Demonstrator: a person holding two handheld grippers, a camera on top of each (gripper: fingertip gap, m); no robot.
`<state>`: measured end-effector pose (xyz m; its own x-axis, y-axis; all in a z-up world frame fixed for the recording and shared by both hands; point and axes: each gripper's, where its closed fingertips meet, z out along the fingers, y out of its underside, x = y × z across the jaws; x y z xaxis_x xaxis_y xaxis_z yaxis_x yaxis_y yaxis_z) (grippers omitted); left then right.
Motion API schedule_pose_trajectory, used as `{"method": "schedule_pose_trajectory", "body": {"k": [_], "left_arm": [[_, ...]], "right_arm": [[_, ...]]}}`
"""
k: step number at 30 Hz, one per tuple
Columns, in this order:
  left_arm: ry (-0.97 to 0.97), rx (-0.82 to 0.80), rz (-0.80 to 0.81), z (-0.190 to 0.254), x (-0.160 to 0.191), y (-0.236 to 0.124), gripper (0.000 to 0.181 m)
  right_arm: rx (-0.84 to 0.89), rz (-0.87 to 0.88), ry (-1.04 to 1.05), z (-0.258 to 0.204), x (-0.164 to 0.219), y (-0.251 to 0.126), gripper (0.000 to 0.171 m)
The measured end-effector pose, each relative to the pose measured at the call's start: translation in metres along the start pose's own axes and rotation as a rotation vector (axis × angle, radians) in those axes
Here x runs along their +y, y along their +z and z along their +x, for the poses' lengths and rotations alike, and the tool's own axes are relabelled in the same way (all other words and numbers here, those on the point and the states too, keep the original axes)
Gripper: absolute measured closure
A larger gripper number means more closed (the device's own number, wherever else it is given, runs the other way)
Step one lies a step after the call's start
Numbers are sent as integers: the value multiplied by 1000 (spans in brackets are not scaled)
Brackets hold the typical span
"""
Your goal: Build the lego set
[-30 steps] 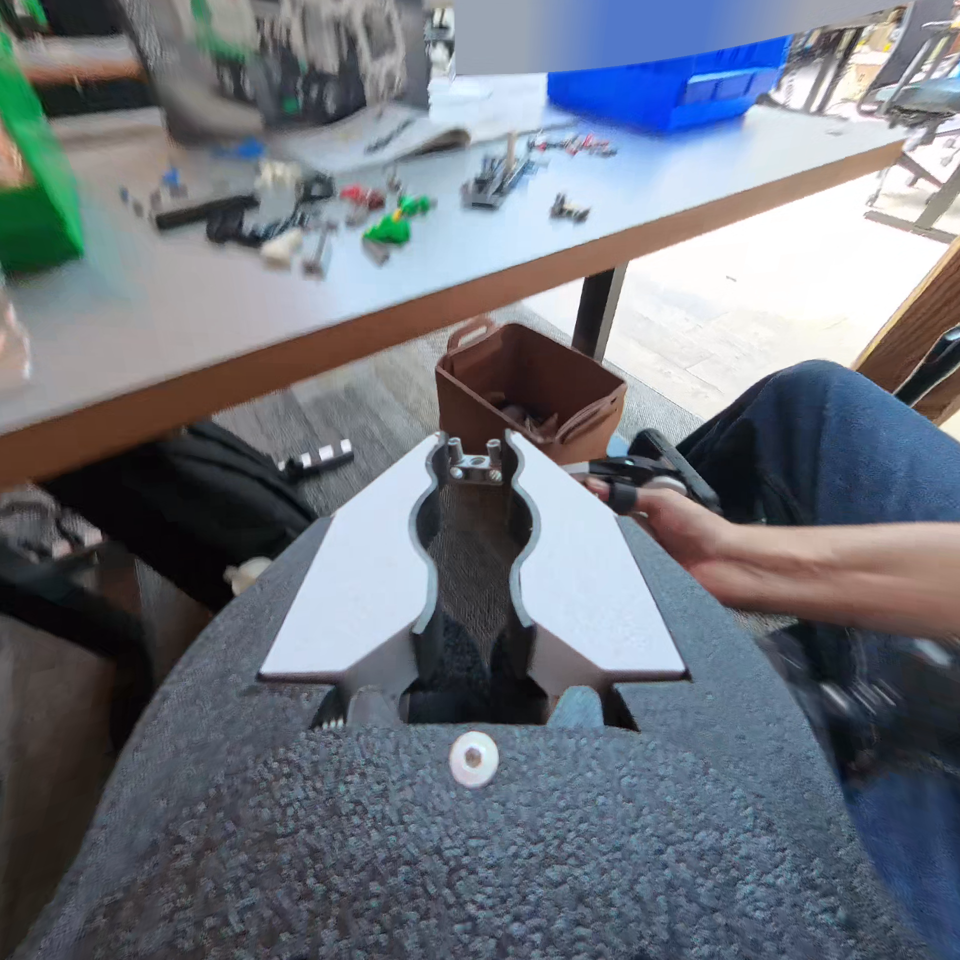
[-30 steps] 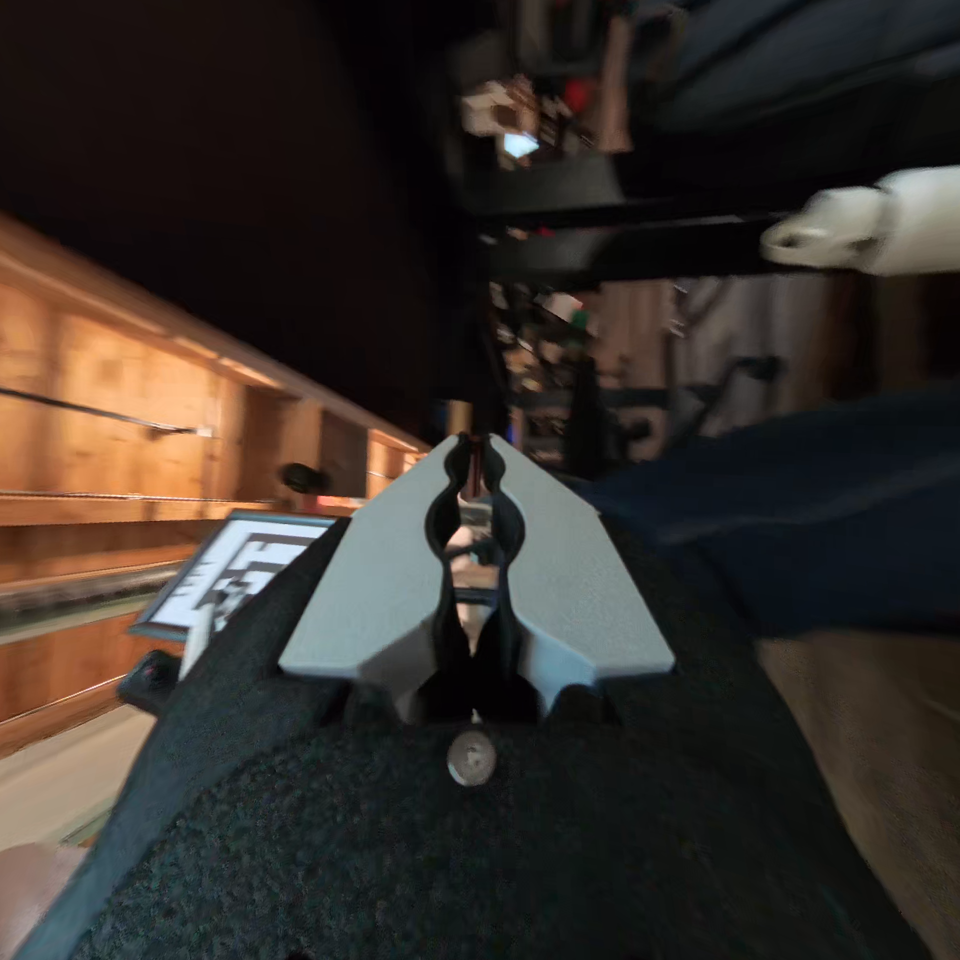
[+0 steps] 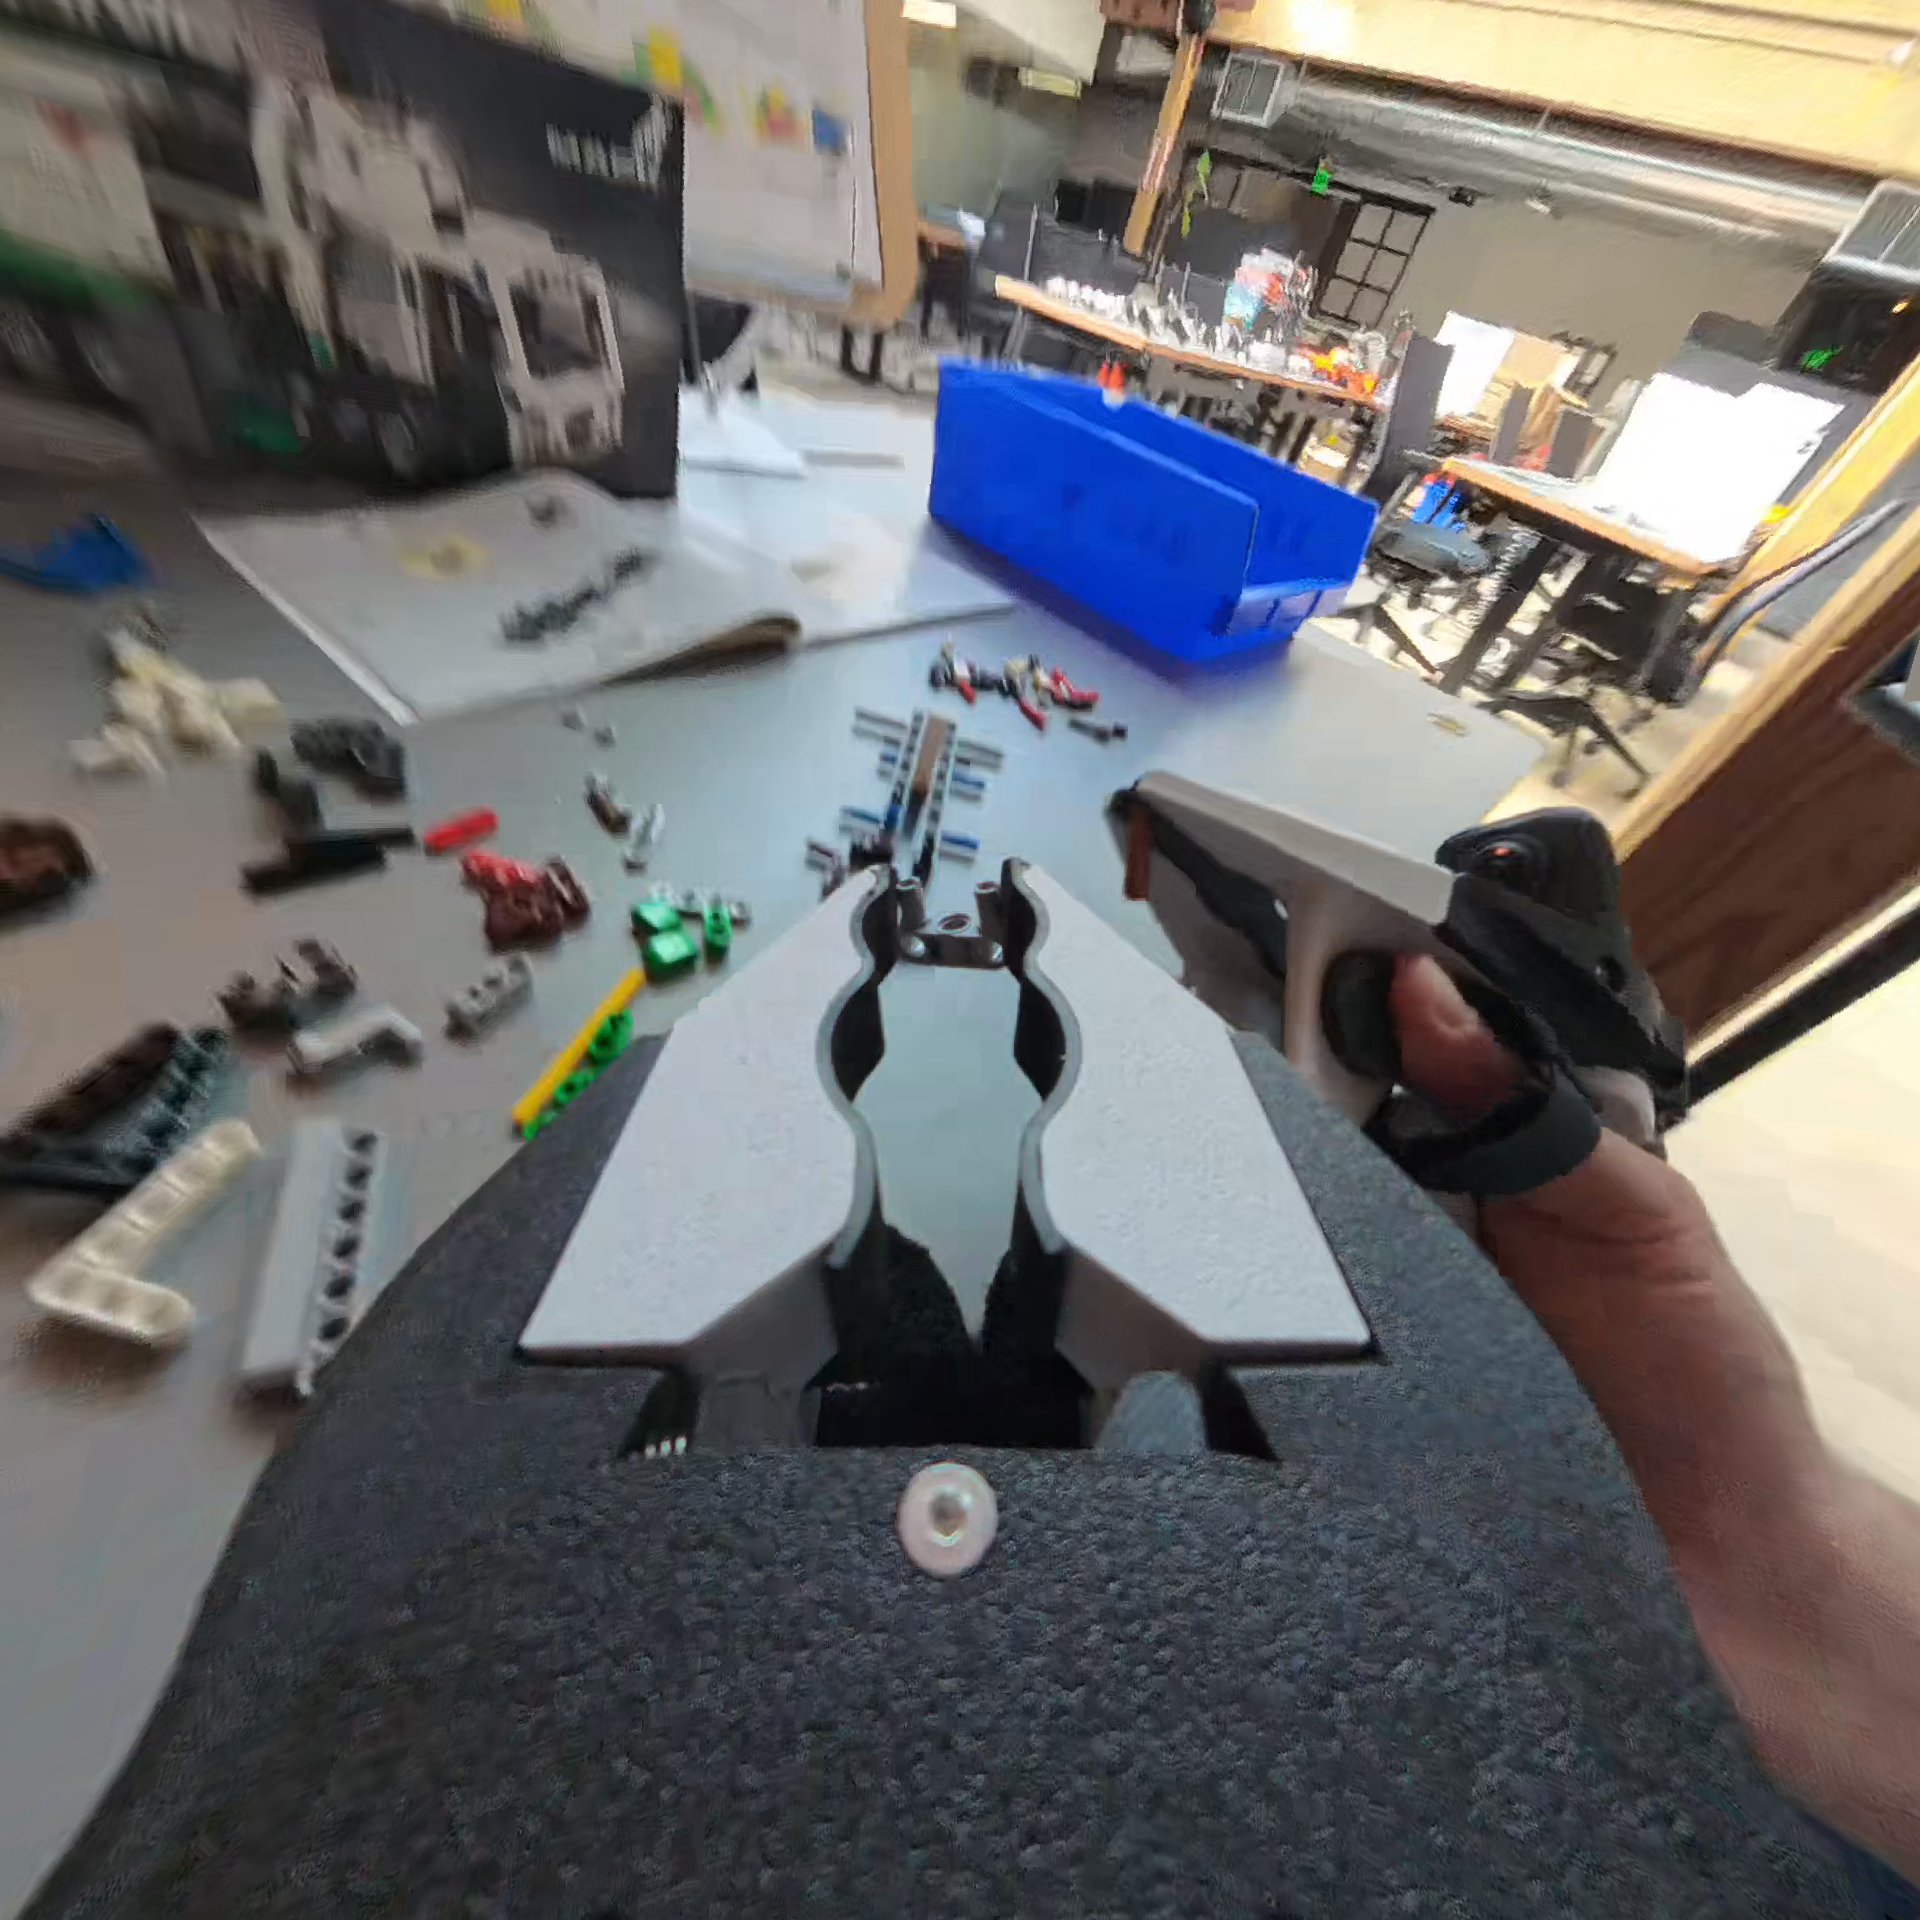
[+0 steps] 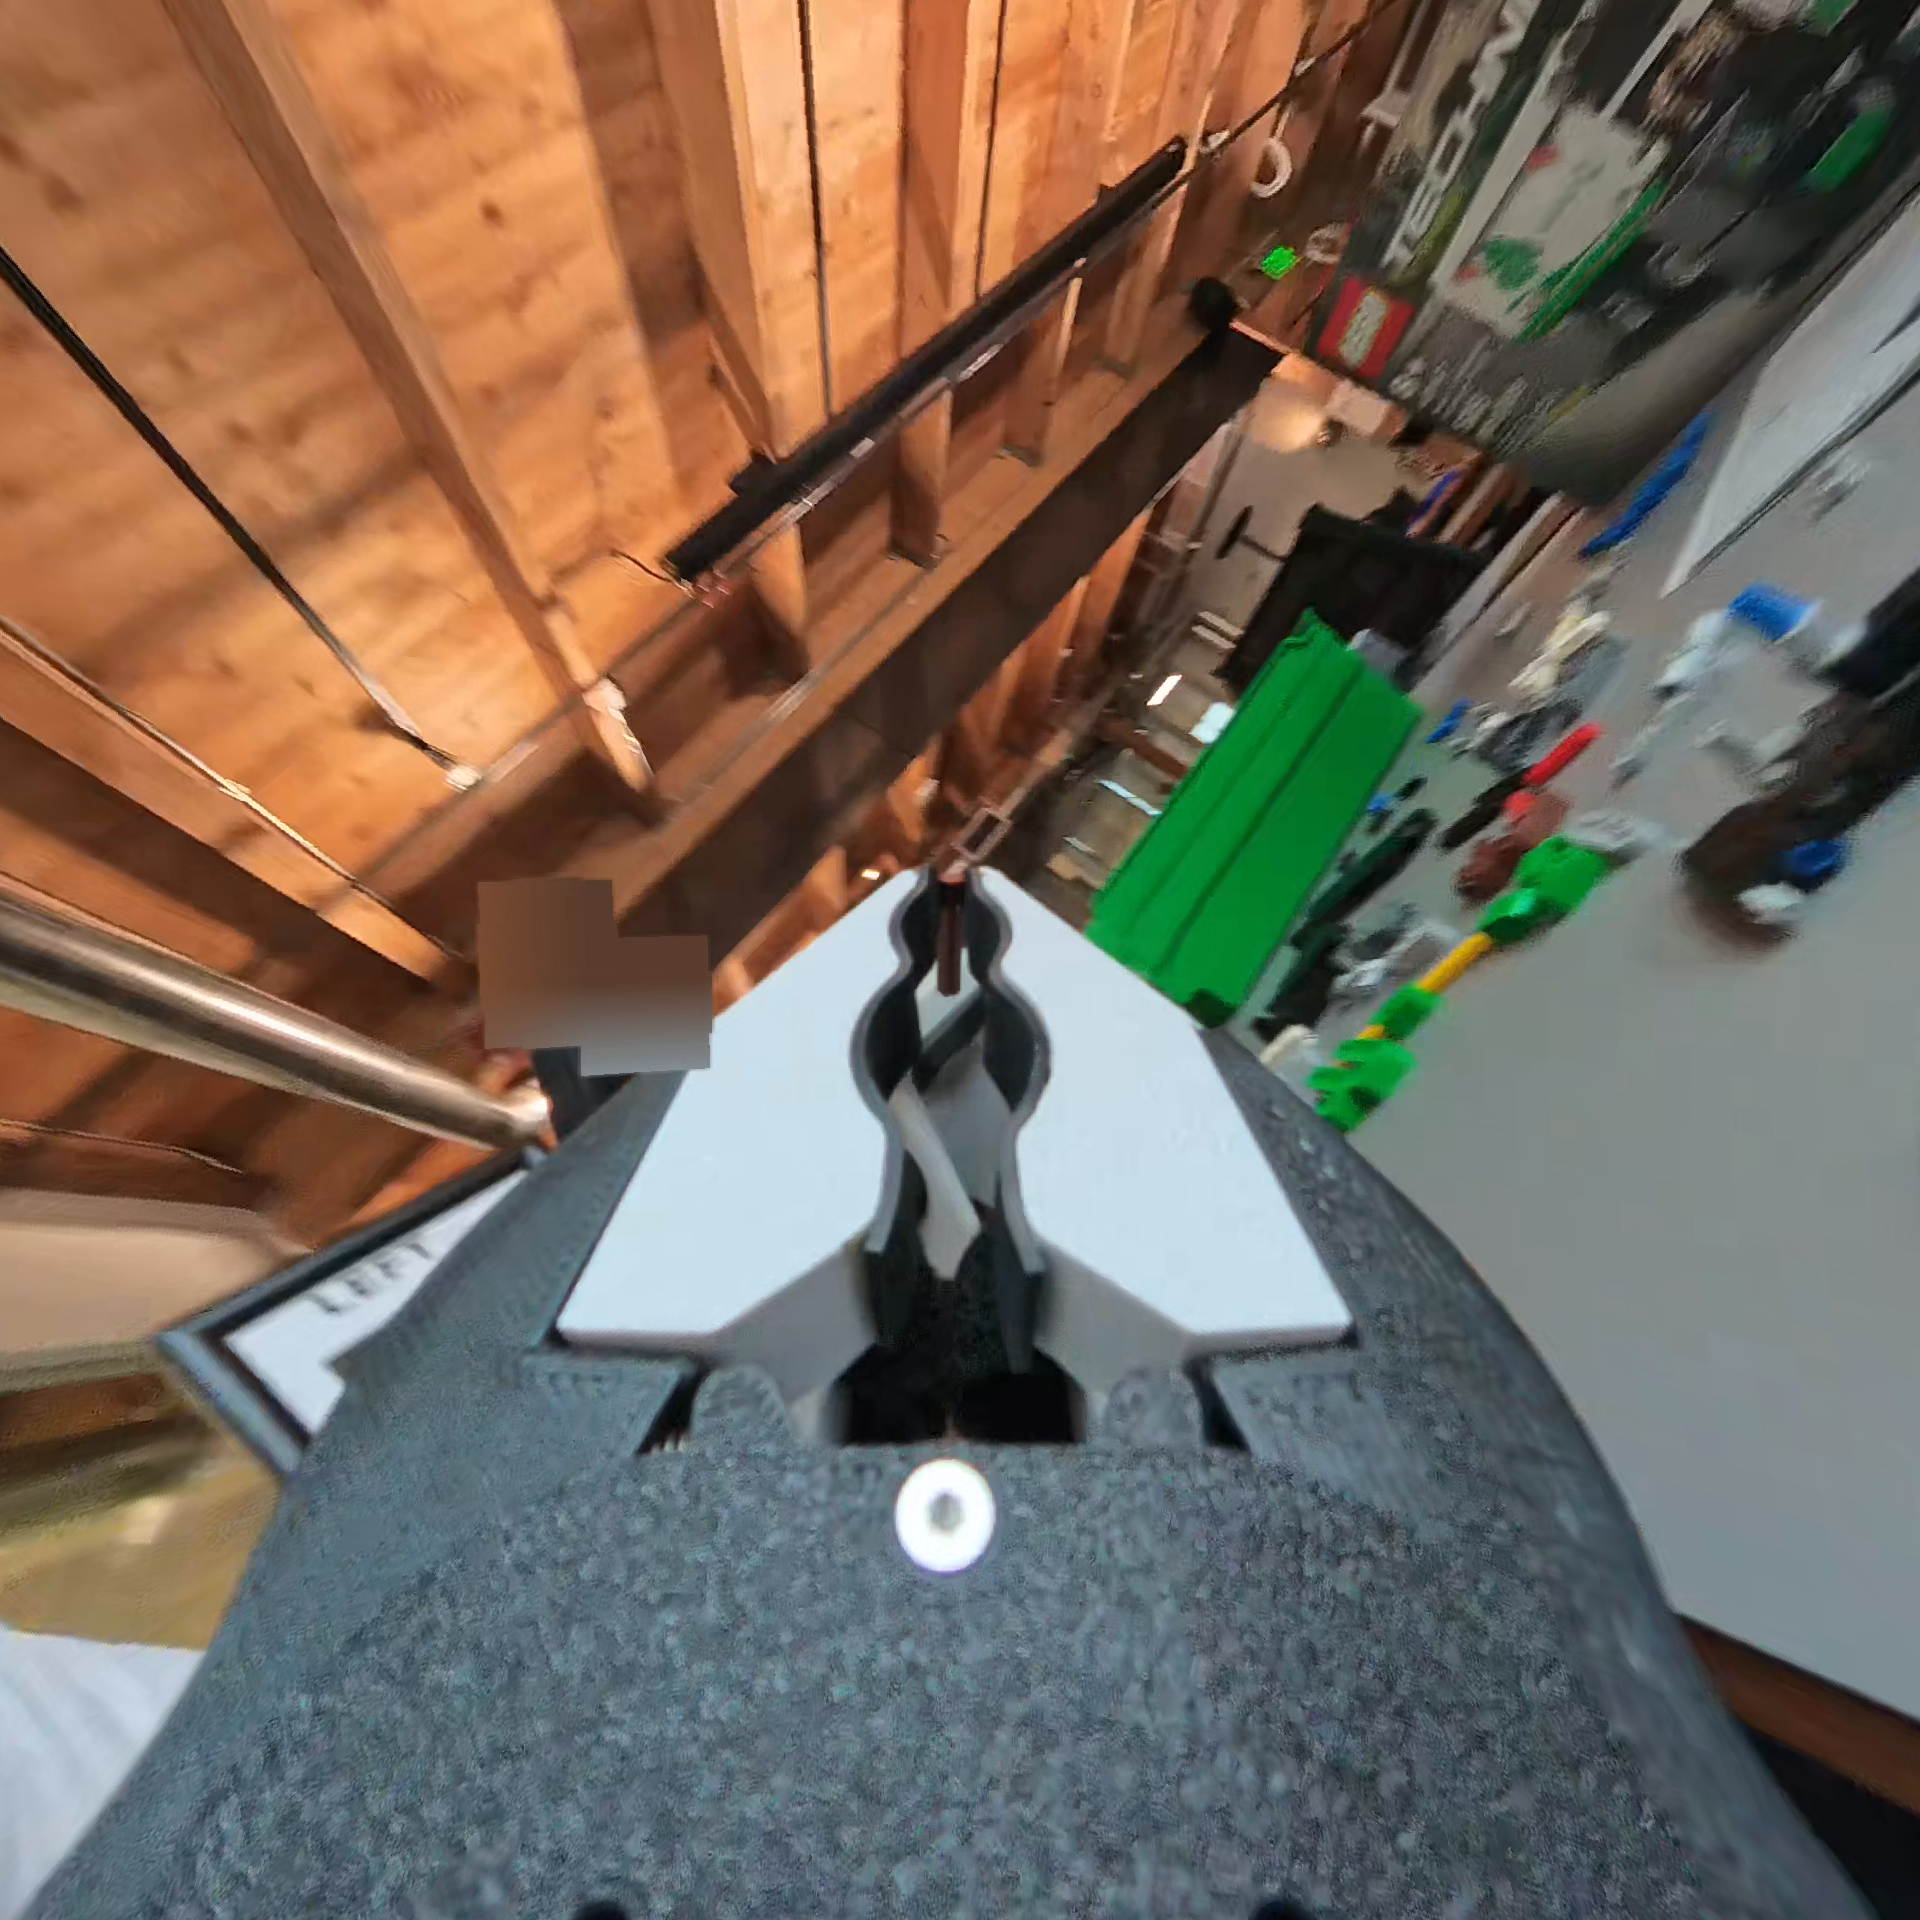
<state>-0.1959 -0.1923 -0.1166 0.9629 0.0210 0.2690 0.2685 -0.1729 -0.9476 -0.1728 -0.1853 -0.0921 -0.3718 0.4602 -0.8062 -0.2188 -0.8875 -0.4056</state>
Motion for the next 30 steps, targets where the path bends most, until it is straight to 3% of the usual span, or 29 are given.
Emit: {"method": "schedule_pose_trajectory", "body": {"k": [2,6,9,14,18,23,27,30], "left_arm": [[-17,-45,-157,-15,36,8,163],[433,-145,-443,-21,75,17,163],[583,-98,-626,-16,83,23,162],[583,-33,-765,-13,84,31,162],[607,-44,-712,-7,72,32,157],[397,148,-330,57,12,24,154],[546,9,-177,57,-15,14,159],[649,-49,-143,61,-21,6,175]], "right_arm": [[115,-32,-184,18,-11,-10,170],[235,-171,-474,41,-37,-1,170],[211,-273,-437,41,-38,11,170],[217,-414,-479,32,-26,4,170],[63,-334,-177,15,-33,-2,171],[-53,-266,-19,-10,-37,-4,171],[-87,-268,47,-23,-24,-5,171],[-94,-262,76,-28,-15,-6,170]]}}
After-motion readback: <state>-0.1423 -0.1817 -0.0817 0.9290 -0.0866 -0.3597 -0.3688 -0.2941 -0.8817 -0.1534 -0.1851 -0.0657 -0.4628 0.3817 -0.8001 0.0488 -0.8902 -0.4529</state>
